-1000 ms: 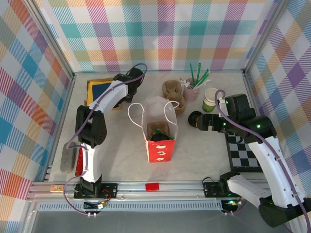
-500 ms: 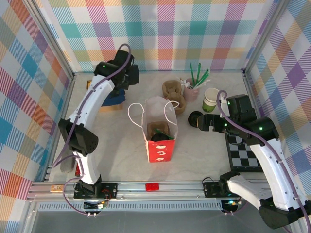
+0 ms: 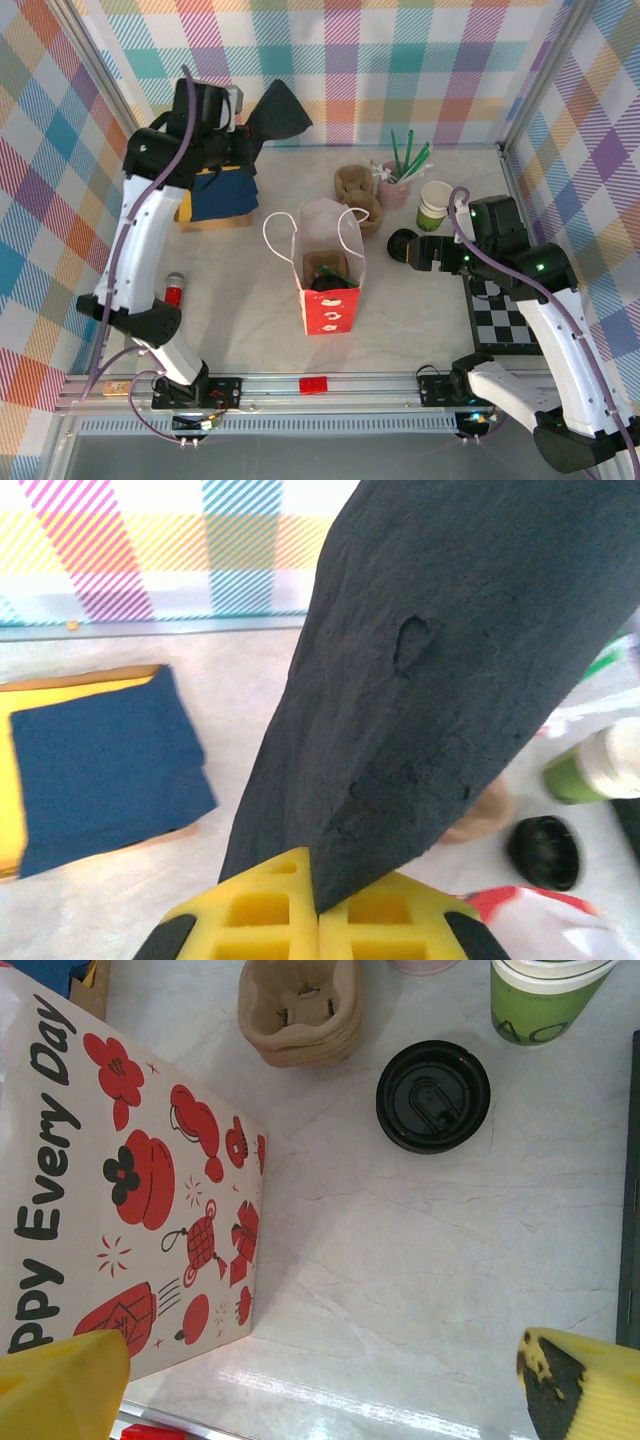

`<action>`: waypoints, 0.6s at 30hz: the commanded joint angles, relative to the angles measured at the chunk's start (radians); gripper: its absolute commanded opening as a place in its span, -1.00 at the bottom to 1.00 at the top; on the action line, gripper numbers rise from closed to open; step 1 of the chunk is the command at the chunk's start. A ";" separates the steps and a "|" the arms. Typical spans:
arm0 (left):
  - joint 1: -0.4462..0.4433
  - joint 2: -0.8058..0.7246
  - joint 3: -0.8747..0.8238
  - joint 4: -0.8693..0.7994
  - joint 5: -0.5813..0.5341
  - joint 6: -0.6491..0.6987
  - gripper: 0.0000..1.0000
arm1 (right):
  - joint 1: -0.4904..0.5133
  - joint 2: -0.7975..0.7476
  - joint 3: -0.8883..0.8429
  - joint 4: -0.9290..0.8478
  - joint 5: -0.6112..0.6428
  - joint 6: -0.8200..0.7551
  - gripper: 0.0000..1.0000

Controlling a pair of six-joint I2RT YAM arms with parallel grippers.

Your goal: Pack the takeout coffee

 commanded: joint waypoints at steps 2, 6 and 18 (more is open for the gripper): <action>-0.020 -0.064 -0.008 0.077 0.142 -0.080 -0.96 | -0.005 -0.022 0.027 -0.002 -0.035 0.006 0.98; -0.024 -0.117 -0.073 0.183 0.280 -0.163 -0.97 | -0.004 -0.027 0.033 -0.010 -0.037 0.007 0.98; -0.135 -0.272 -0.344 0.487 0.387 -0.334 -1.00 | -0.004 -0.041 0.047 -0.018 -0.052 0.016 0.99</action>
